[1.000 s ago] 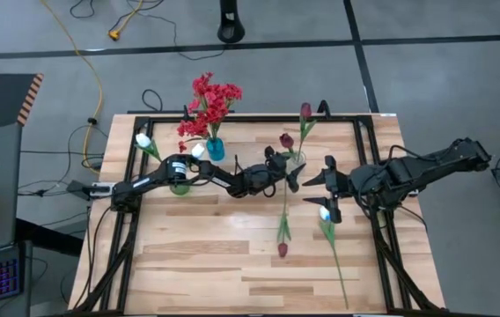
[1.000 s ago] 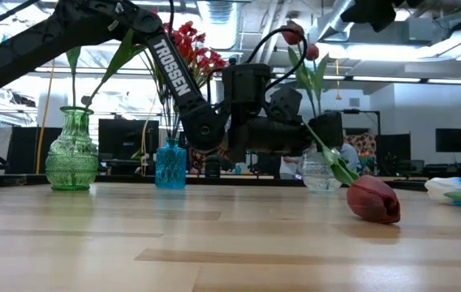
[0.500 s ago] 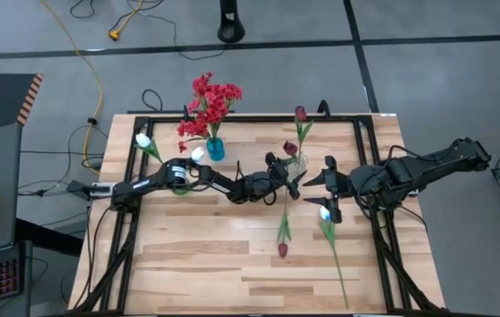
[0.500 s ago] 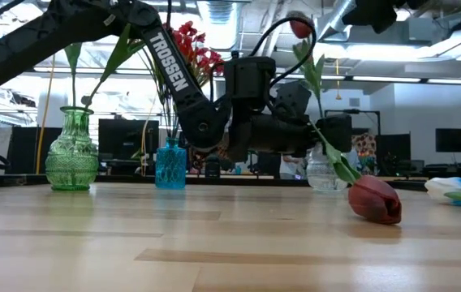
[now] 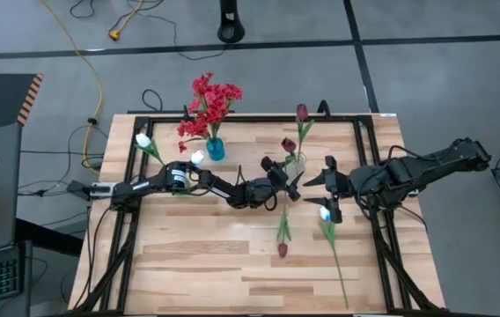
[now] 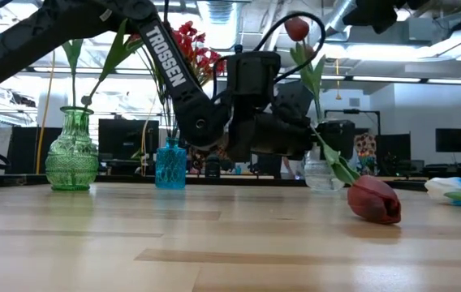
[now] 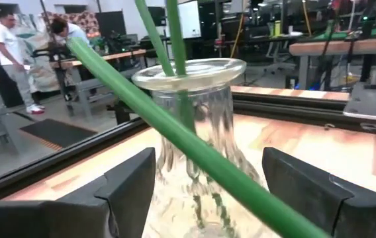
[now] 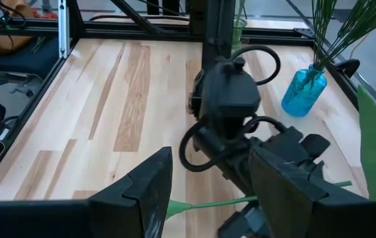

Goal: Sort flowers into vase by color
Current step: Put the red tulip into the transparent vase

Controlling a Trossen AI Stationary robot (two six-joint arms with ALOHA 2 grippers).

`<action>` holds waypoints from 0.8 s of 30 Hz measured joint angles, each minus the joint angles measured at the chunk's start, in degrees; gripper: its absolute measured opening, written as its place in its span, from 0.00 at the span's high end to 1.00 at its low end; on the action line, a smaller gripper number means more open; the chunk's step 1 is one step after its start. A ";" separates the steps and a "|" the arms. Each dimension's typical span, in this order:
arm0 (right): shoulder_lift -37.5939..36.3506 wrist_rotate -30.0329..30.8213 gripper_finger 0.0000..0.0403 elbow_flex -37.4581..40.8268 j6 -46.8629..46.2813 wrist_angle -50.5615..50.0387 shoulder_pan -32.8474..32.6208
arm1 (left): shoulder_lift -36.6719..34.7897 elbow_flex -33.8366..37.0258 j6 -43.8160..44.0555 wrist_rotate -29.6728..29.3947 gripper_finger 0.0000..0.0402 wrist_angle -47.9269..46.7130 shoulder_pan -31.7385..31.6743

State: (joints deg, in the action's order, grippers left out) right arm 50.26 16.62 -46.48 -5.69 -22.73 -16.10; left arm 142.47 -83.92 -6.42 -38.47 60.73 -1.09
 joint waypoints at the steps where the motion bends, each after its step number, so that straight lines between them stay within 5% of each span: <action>1: 0.00 0.00 0.44 0.00 0.00 -0.04 0.00 | 0.00 0.00 0.03 0.04 0.35 -0.11 0.28; 11: 0.00 -0.05 0.44 0.00 -2.43 -1.07 0.00 | 0.00 0.00 -0.54 -6.85 0.35 -0.17 2.34; 24: 6.30 -0.21 0.44 -0.02 -5.44 -4.04 -0.02 | 0.00 0.00 -0.80 -7.04 0.35 -2.79 5.29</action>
State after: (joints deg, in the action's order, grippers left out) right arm 56.56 16.40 -46.50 -11.14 -26.76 -16.12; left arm 142.47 -83.92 -7.22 -45.52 57.94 4.20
